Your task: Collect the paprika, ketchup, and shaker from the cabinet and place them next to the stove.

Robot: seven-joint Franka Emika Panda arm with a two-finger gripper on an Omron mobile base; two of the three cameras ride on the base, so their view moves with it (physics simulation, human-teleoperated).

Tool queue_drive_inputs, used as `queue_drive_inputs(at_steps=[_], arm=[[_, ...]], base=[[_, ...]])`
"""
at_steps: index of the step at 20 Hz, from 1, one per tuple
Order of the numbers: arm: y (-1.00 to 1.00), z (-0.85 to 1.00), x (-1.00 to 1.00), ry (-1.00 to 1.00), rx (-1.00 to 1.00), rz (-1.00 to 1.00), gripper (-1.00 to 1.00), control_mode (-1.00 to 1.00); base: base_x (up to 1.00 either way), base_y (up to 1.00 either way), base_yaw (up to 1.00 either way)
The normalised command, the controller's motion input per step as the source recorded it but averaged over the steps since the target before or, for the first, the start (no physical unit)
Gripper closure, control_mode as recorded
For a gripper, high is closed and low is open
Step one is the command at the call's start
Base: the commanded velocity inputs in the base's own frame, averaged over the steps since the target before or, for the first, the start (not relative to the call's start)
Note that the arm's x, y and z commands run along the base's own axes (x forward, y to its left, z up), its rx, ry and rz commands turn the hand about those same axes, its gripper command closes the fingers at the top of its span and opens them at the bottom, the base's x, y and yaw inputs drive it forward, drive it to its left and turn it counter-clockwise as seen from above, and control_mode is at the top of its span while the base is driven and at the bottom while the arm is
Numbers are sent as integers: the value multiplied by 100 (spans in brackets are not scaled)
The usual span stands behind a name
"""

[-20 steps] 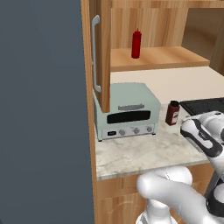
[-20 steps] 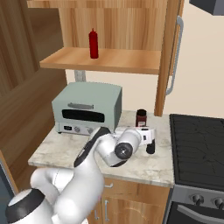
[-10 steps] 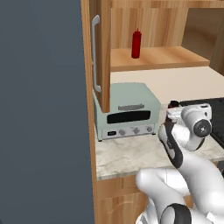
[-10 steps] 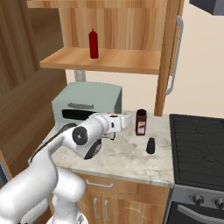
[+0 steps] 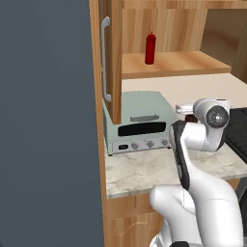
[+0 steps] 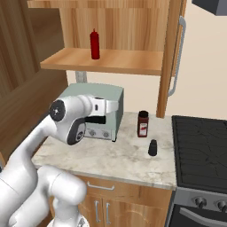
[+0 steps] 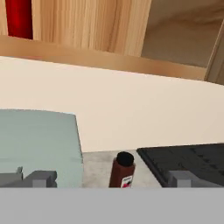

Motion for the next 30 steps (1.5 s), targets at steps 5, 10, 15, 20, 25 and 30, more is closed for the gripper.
queue_drive_inputs(at_steps=[5, 10, 15, 20, 25, 30], arm=[[20, 66, -14, 5, 14, 3, -100, -100], [14, 28, -7, 0, 5, 7, -100, -100], [6, 10, 0, 0, 0, 4, -100, -100], [14, 0, -2, 0, 0, 0, -100, -100], [32, 8, 5, 0, 0, 0, -100, -100], [52, 38, 10, -3, 0, 2, -100, -100]], base=[[0, 0, 0], [0, 0, 0], [0, 0, 0], [0, 0, 0], [0, 0, 0], [0, 0, 0]])
